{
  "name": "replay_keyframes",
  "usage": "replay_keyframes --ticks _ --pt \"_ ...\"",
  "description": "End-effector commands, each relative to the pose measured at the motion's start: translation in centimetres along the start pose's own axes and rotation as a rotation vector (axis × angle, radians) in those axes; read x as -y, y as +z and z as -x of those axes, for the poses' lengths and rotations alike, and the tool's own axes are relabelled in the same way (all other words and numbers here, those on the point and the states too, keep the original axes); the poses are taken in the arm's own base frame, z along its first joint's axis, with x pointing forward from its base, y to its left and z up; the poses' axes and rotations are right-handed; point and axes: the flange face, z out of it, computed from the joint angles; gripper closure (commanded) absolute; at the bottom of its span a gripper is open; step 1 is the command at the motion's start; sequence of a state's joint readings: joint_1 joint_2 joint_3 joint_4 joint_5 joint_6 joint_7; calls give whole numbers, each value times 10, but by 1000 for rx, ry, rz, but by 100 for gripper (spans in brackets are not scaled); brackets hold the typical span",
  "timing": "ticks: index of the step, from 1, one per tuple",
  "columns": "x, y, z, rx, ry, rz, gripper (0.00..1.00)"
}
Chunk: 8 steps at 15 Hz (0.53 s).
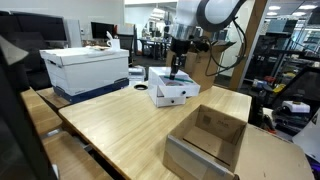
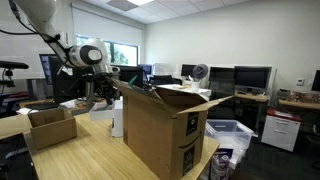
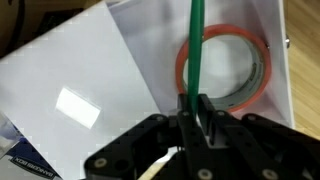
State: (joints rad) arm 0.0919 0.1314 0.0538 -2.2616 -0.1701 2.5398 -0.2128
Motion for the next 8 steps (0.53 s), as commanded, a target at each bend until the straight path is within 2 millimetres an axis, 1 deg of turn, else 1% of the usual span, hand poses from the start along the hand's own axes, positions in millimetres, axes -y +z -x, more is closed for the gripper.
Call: replay_keyframes --ticks 1,8 --pt "3 2 4 8 -8 -18 55" --pt "10 4 1 18 44 -24 18"
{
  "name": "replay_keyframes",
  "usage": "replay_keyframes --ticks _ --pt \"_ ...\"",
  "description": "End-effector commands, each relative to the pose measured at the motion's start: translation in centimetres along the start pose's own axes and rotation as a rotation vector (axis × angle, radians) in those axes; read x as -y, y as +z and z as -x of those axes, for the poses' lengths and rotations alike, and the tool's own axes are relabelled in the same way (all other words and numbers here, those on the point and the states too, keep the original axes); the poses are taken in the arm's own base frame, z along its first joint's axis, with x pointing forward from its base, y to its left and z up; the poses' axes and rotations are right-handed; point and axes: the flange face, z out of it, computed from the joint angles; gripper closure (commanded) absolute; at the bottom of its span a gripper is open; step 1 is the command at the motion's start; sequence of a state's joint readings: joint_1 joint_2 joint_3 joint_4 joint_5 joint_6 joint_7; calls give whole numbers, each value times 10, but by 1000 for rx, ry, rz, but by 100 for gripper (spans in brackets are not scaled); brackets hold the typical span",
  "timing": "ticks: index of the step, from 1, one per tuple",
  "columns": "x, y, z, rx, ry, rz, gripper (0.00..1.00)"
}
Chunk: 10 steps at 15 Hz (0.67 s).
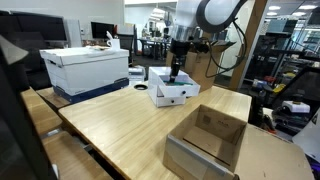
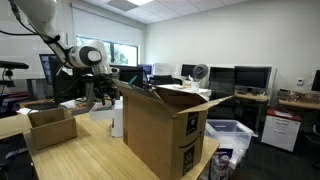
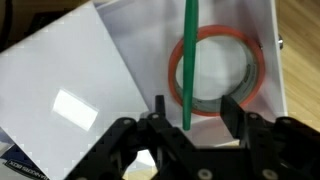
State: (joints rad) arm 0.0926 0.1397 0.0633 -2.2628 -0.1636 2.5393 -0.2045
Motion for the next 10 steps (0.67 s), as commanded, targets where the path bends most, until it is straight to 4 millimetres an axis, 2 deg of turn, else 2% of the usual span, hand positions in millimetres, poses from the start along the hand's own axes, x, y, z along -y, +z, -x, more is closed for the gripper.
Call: replay_keyframes --ticks 1,4,10 --pt "6 -1 0 13 54 -17 9" --pt "12 -4 -3 26 102 -25 0" --pt "19 -20 -9 66 240 -13 0"
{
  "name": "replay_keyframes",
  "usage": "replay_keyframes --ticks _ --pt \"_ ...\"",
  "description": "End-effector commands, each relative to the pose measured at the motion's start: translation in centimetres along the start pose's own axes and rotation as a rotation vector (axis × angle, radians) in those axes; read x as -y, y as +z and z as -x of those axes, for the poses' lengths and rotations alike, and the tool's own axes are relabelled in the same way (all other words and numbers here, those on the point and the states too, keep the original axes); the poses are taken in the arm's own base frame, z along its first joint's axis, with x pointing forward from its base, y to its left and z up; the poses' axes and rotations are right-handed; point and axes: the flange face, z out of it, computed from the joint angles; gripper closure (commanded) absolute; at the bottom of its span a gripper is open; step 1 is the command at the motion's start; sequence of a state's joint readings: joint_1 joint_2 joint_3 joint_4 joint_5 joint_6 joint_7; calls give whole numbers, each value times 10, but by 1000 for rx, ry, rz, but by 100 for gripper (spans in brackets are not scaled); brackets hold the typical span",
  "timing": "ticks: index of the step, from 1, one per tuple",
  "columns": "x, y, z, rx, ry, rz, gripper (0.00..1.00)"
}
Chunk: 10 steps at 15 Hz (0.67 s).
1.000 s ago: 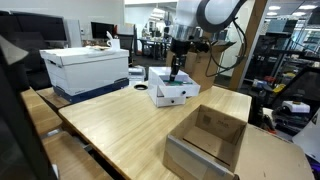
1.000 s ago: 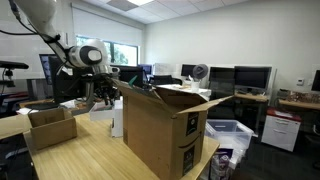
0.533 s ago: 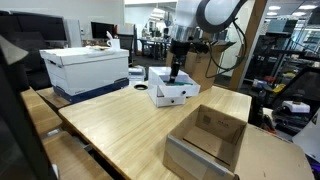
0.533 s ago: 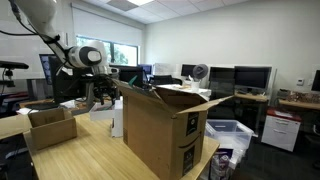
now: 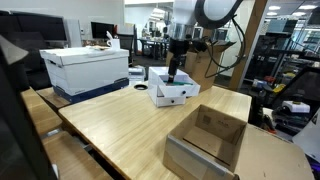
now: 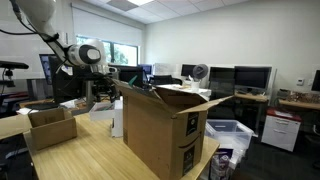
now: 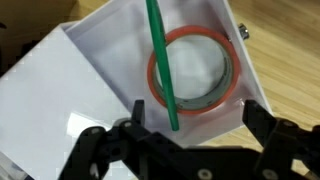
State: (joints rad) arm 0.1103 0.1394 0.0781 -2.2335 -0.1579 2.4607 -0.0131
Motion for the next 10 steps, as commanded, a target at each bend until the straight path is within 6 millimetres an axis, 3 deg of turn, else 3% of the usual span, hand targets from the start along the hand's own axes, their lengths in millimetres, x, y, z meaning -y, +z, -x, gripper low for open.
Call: replay_keyframes --ticks 1,10 --pt "6 -15 -1 32 100 -3 0" --pt "39 -20 11 185 360 -2 0"
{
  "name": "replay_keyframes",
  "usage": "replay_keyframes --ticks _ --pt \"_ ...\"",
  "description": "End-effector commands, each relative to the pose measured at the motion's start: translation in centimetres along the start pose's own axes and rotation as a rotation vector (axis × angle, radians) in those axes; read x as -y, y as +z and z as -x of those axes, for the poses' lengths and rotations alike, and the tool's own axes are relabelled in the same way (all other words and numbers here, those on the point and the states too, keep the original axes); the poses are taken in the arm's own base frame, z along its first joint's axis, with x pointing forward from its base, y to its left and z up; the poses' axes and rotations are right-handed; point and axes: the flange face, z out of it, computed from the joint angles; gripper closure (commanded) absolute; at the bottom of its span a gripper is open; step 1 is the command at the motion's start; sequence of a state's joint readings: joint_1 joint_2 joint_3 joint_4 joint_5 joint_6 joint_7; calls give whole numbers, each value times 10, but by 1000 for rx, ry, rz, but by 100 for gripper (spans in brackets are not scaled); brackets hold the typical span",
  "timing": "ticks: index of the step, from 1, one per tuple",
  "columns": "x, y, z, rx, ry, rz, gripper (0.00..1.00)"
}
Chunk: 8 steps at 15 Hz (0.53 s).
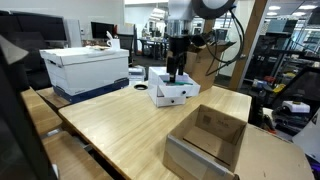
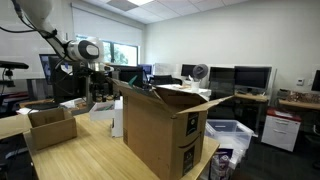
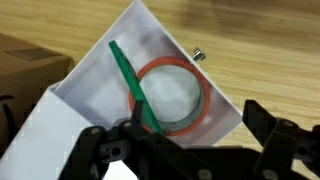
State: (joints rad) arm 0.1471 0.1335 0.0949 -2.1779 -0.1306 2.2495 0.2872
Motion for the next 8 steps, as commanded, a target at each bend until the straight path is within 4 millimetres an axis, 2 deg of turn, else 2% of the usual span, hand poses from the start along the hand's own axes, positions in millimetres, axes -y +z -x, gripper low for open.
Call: replay_keyframes --ticks 1,8 --pt "16 -9 18 44 109 -10 0" --pt "43 -15 41 74 289 -23 0"
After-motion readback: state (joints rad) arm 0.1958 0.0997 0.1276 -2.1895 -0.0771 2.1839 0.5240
